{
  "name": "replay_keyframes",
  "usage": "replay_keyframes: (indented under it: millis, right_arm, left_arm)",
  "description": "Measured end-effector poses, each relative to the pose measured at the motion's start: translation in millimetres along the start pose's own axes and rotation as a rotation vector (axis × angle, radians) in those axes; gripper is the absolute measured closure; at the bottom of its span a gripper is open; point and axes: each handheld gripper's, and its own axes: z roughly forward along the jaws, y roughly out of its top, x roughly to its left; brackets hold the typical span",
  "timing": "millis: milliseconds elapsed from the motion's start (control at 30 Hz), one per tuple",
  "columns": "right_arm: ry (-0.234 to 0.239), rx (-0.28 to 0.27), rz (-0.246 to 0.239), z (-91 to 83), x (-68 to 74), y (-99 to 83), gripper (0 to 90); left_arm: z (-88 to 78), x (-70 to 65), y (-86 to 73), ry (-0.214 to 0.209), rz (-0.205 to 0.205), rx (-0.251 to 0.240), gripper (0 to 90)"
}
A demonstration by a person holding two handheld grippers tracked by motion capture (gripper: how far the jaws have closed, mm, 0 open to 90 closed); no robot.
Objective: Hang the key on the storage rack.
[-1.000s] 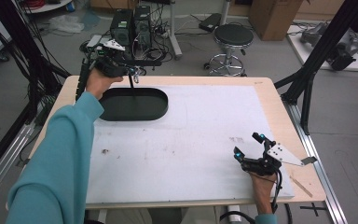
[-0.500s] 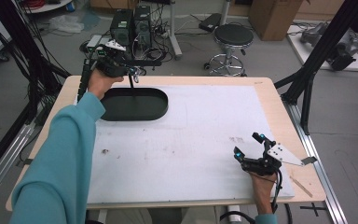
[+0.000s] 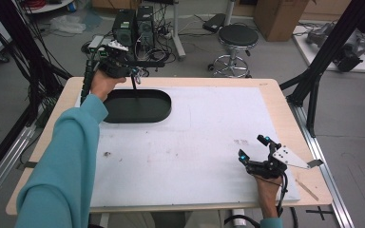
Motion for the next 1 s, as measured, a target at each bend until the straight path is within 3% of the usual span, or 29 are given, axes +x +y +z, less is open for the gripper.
replay_keyframes:
  millis: [500,667,800,833,900,967,1000]
  right_arm:
    - [0.0,0.0,-0.001,-0.1,0.1,0.0,3.4]
    - [0.001,0.001,-0.001,-0.1,0.0,0.0,3.4]
    - [0.001,0.001,-0.001,-0.1,0.0,0.0,3.4]
    - [0.001,0.001,-0.001,-0.1,0.0,0.0,3.4]
    - [0.0,0.001,0.0,-0.1,-0.1,0.0,3.4]
    - [0.001,0.002,0.005,-0.1,0.0,0.0,3.4]
    - [0.0,0.0,0.003,-0.1,-0.1,-0.1,3.4]
  left_arm:
    - [2.6,4.6,-0.9,0.019,-0.011,-0.031,88.3]
    - [4.8,5.5,-1.7,0.049,-0.006,-0.04,86.5]
    - [4.7,8.4,-2.1,0.098,-0.005,-0.068,68.6]
    - [4.4,8.5,-2.1,0.1,0.003,-0.075,68.6]
    - [3.3,8.7,-2.1,0.105,0.025,-0.094,60.3]
    - [0.8,9.8,-2.2,0.092,0.025,-0.104,56.5]
    - [-0.7,9.4,-1.9,0.105,0.016,-0.109,52.0]
